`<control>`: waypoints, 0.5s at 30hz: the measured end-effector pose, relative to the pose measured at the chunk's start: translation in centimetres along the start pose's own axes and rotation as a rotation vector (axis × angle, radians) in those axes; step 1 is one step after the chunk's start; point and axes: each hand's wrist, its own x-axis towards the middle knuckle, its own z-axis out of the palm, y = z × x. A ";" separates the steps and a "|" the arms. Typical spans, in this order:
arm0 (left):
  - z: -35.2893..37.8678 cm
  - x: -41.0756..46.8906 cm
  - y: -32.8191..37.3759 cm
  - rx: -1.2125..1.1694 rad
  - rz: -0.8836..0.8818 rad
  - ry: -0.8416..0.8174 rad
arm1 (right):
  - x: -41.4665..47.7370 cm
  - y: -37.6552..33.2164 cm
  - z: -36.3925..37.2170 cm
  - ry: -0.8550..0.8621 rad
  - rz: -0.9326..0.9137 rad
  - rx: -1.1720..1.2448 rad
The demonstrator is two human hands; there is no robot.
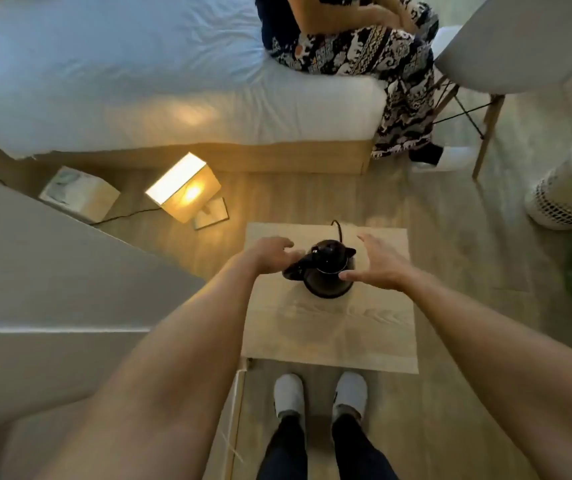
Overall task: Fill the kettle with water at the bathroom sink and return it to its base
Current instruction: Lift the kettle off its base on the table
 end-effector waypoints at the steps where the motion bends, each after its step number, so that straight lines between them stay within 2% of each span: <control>1: 0.7 0.9 -0.5 -0.022 0.000 -0.017 | 0.9 0.5 1.0 -0.014 0.010 0.011; 8: 4.9 7.4 -5.0 -0.260 0.042 -0.007 | 5.8 2.9 6.6 0.036 0.090 0.324; 11: 6.1 8.5 -5.4 -0.385 0.062 0.015 | 7.2 3.1 8.8 0.120 0.066 0.477; 15: 7.6 9.3 -5.2 -0.547 0.100 0.000 | 8.1 3.3 10.9 0.253 -0.005 0.533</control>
